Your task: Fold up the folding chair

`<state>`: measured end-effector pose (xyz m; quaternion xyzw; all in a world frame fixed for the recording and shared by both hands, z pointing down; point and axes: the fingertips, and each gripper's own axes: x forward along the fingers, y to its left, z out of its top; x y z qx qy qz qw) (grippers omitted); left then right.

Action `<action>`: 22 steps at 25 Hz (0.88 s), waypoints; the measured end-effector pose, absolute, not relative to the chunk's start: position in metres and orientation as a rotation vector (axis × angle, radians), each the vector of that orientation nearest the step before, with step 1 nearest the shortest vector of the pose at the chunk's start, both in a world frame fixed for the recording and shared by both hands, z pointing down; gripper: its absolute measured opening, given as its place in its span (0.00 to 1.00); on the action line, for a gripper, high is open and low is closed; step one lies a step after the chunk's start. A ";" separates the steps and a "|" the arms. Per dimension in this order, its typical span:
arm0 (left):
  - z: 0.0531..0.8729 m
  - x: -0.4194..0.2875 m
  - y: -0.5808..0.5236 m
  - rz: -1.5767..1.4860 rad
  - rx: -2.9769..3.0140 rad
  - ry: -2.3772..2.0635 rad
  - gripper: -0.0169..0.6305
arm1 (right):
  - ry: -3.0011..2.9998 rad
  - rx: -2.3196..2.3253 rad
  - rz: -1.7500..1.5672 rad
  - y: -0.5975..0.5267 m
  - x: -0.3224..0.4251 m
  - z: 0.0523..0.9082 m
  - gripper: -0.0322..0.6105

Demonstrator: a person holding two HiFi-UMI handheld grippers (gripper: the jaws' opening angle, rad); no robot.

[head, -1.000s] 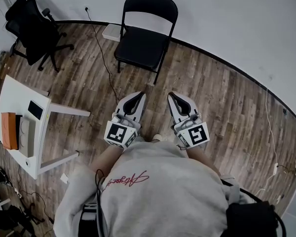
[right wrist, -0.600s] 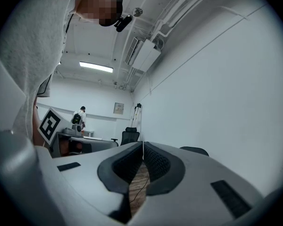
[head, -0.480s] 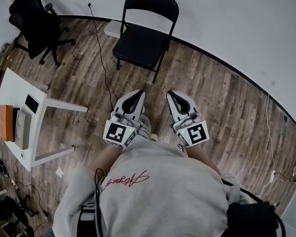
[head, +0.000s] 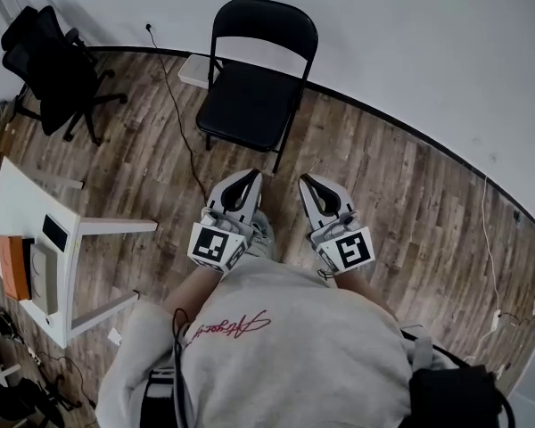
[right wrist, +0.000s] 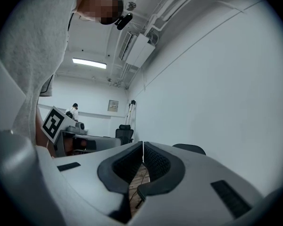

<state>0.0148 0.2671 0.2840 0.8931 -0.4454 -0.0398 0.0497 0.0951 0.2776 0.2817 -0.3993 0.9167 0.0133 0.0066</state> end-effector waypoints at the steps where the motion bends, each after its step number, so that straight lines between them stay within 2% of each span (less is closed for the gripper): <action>1: 0.286 0.013 0.252 -0.121 2.726 -1.344 0.05 | 2.865 -1.262 0.038 0.262 0.093 0.284 0.08; 12: 0.306 -0.032 0.077 -0.081 2.635 -1.252 0.05 | 2.817 -1.379 0.043 0.078 0.055 0.285 0.08; 20: 0.365 -0.060 0.021 -0.175 2.253 -1.131 0.06 | 2.812 -1.514 0.072 -0.006 0.059 0.302 0.08; 22: 0.391 -0.065 0.016 -0.243 2.084 -1.110 0.20 | 2.843 -1.551 0.025 -0.022 0.072 0.321 0.08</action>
